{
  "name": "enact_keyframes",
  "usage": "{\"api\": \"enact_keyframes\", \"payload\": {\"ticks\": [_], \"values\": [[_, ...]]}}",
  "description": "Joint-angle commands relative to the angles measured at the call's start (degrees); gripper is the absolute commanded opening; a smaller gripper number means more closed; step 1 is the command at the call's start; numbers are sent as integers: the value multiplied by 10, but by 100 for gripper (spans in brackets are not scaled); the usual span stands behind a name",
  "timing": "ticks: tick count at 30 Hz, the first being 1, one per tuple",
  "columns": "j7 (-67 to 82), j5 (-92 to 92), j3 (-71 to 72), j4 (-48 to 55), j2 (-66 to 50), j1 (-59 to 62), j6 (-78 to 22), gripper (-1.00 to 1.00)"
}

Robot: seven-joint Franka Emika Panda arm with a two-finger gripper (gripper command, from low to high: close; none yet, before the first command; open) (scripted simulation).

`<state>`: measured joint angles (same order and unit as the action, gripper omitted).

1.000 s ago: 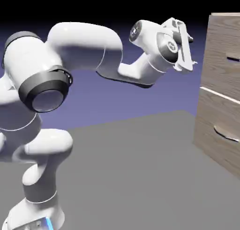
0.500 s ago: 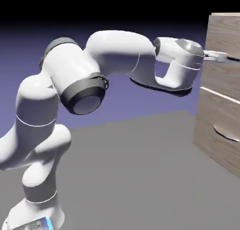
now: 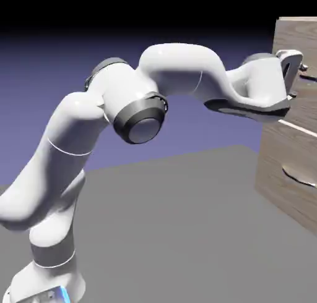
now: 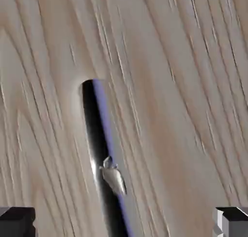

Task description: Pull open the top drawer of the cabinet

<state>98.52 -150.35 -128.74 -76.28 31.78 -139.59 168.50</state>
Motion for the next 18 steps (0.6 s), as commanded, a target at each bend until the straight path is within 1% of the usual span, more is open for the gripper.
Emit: {"api": "enact_keyframes", "payload": {"ticks": [1, 9, 10, 11, 12, 18], "values": [[0, 0, 0, 0, 0, 0, 0, 0], [186, 129, -49, 166, 116, -94, 34, 0], [192, 132, -51, 171, 120, -97, 35, 0], [192, 132, -51, 171, 120, -97, 35, -100], [192, 132, -51, 171, 120, -97, 35, -100], [78, 40, 9, 46, 47, -15, 3, -100]]}}
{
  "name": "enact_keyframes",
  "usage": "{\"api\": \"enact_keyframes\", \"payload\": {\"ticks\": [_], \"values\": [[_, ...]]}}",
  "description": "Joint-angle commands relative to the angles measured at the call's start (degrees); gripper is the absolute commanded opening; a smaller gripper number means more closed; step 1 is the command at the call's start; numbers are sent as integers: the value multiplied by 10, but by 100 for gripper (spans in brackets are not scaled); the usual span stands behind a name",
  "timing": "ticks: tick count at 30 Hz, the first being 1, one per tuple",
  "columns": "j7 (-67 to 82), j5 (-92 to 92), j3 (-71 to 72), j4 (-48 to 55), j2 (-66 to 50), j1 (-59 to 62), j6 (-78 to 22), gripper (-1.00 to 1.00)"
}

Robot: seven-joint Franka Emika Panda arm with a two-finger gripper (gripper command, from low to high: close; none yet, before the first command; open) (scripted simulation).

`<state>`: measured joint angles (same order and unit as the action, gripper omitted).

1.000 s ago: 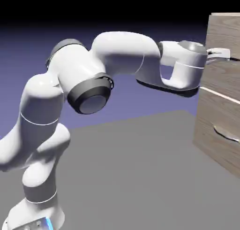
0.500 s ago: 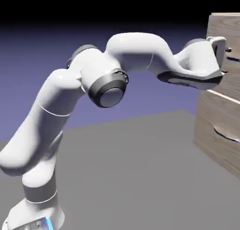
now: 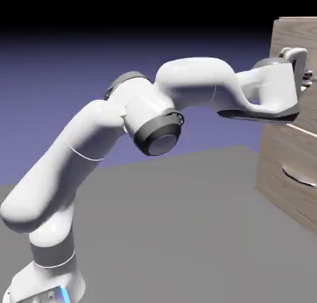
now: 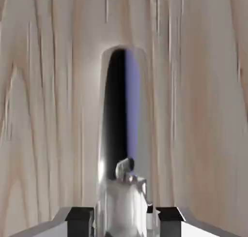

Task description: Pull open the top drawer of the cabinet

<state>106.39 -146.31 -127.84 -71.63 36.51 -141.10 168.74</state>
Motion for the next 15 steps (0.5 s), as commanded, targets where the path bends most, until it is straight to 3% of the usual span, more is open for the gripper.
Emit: {"api": "enact_keyframes", "payload": {"ticks": [1, 15], "values": [[-18, -12, 10, -21, -13, 15, -5, -100], [-283, -151, 210, -267, -208, 287, -38, -100]]}}
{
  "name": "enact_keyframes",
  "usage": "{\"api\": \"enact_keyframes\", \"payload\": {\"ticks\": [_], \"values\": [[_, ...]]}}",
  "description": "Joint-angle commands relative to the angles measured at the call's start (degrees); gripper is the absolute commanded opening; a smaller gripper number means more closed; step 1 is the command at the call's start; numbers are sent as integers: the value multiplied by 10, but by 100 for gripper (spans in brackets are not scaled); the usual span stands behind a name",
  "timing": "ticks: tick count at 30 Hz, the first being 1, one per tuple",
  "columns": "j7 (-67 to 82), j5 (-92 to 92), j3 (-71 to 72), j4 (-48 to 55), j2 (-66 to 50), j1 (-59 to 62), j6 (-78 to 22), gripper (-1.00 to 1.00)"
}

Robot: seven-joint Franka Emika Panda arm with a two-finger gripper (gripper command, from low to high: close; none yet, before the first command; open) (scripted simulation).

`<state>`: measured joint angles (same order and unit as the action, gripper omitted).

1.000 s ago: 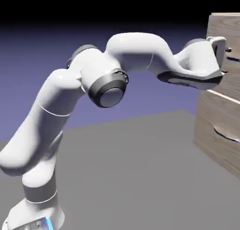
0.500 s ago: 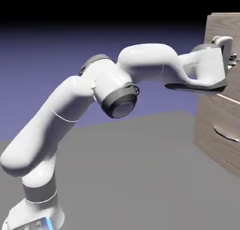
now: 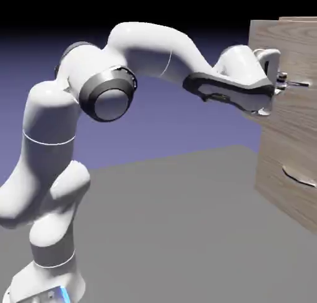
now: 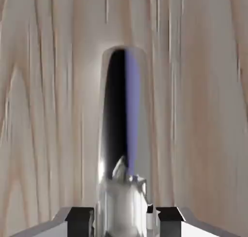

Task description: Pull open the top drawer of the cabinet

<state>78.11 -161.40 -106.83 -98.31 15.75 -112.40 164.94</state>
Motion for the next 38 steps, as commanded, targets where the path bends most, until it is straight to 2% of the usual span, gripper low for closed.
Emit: {"api": "enact_keyframes", "payload": {"ticks": [1, 7, 15, 21, 35, 36, 38], "values": [[-18, -8, 17, -10, -11, 21, 1, -100], [-86, -42, 128, -47, -52, 145, 1, -100], [-50, -24, 293, -90, -29, 306, -11, -100], [-99, -47, 410, -109, -49, 431, -8, -100], [-90, -40, 684, -202, 7, 709, -17, -100], [-90, -40, 684, -202, 7, 709, -17, 100], [-71, -29, 696, -222, 27, 719, -19, 100]]}}
